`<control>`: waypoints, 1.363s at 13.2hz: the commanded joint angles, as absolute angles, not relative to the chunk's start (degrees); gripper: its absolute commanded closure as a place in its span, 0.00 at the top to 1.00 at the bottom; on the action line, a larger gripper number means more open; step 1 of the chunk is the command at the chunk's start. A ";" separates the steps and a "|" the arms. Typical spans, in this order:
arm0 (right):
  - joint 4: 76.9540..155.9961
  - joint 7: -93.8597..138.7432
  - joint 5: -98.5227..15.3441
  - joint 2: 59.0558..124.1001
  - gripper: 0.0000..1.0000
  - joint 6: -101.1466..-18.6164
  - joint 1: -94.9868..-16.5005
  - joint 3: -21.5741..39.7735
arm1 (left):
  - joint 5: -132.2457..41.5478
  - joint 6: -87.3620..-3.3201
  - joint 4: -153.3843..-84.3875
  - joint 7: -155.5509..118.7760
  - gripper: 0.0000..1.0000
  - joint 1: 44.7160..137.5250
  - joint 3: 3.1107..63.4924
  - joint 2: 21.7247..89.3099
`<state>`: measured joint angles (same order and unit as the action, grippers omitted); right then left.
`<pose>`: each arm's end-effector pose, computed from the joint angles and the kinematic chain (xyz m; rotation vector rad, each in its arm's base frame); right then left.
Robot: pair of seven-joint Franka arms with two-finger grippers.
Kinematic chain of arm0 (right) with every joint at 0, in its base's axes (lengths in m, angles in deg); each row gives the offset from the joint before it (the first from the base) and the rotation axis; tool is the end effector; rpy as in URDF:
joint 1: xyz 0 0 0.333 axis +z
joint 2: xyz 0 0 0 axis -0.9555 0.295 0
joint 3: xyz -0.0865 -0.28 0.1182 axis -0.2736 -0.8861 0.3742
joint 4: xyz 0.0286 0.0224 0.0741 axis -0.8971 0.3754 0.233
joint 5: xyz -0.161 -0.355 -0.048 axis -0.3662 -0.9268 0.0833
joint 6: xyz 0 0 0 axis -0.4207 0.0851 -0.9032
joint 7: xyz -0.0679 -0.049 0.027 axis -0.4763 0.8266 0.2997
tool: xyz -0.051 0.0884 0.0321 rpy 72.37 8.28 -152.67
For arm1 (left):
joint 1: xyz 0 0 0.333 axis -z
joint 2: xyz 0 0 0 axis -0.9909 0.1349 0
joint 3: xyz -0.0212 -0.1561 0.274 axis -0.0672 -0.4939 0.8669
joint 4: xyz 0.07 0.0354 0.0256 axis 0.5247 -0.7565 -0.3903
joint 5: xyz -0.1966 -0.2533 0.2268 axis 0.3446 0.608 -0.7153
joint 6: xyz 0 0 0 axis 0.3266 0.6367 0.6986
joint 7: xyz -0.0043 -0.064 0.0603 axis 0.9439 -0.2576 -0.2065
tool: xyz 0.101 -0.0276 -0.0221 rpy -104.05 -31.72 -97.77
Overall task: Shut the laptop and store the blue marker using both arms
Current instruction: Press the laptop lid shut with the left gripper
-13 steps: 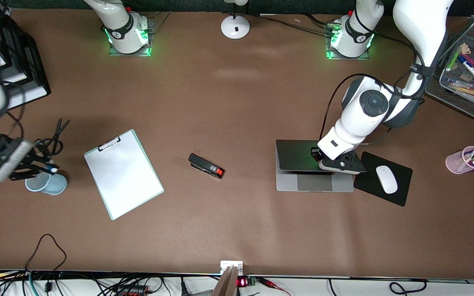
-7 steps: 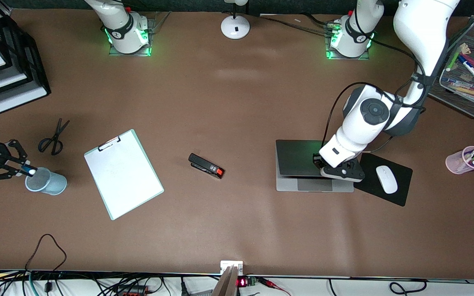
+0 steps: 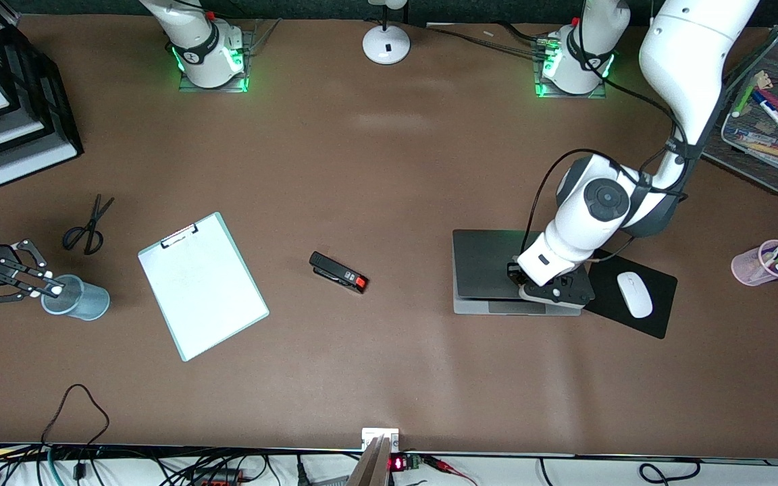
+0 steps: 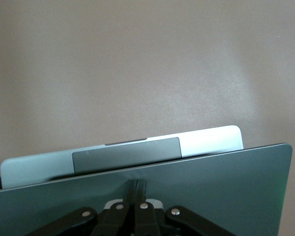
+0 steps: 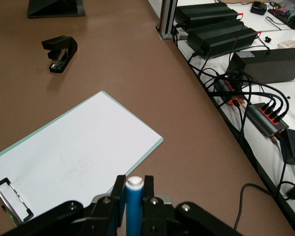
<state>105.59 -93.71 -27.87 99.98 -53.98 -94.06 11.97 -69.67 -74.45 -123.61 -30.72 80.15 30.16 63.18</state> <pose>0.6569 -0.2239 0.3389 -2.0509 -1.5840 -0.9443 0.6366 -0.2031 0.2550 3.0329 -0.2142 0.2745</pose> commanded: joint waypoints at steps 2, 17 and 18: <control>103.06 -97.58 -25.88 102.30 0.00 -52.01 -96.04 12.79 | -74.03 -74.43 -118.14 -30.57 0.00 80.49 30.09 69.44; 102.53 -96.56 -23.76 104.94 1.00 -48.76 -99.74 12.44 | -74.29 -73.76 -116.73 -30.66 0.00 79.35 30.36 69.90; 102.53 -94.89 -25.25 104.68 1.00 -48.94 -99.39 12.44 | -74.12 -70.16 -115.77 -30.66 0.00 79.43 30.18 68.15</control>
